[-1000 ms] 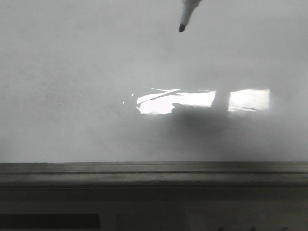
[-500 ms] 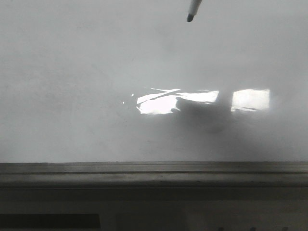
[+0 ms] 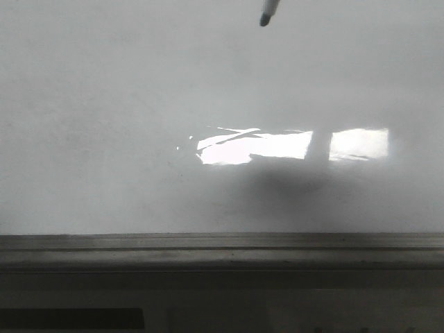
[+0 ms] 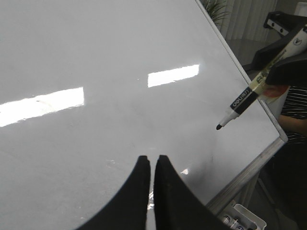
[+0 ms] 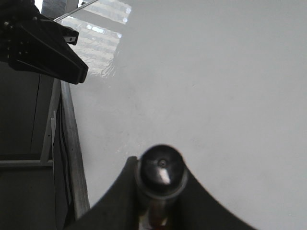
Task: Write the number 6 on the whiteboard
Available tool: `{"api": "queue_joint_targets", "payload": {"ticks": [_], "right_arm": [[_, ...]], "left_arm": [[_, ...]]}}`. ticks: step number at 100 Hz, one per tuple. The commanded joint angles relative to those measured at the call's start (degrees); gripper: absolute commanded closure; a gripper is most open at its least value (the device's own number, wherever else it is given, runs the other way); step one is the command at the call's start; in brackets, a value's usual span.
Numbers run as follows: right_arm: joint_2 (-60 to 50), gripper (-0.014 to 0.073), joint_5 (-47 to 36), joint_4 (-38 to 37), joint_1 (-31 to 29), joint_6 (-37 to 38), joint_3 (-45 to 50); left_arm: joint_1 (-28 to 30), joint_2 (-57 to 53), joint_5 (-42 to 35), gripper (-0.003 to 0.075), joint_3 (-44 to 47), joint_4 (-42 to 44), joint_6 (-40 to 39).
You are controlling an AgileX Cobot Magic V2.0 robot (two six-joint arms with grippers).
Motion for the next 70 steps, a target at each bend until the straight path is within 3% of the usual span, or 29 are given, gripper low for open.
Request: {"api": "queue_joint_targets", "payload": {"ticks": [1,11,21,34,45,49,70], "right_arm": [[-1.1,0.0657,-0.1,-0.9,-0.2,-0.1,-1.9],[-2.2,0.0654,-3.8,-10.9,0.2,7.5,-1.9],[-3.2,0.0654,-12.2,-26.5,2.5,20.3,-1.9],[-3.9,0.0654,-23.0,-47.7,8.7,43.2,-1.9],[-3.9,0.0654,-34.6,-75.7,14.4,69.8,0.0],[-3.5,0.0653,-39.7,-83.6,15.6,75.8,1.1],[0.0,0.0635,-48.7,-81.7,14.5,78.2,8.0]], "left_arm": [[-0.1,0.3,0.4,0.0741,-1.5,-0.9,-0.7],[-0.1,0.3,0.4,0.0741,-1.5,-0.9,-0.7],[-0.1,0.3,0.4,0.0741,-1.5,-0.9,-0.7],[-0.1,0.3,0.4,0.0741,-1.5,-0.9,-0.7],[-0.1,0.3,0.4,0.0741,-1.5,-0.9,-0.7],[-0.1,0.3,0.4,0.0741,-1.5,-0.9,-0.7],[-0.1,0.3,0.4,0.0741,-1.5,-0.9,-0.7]]}}
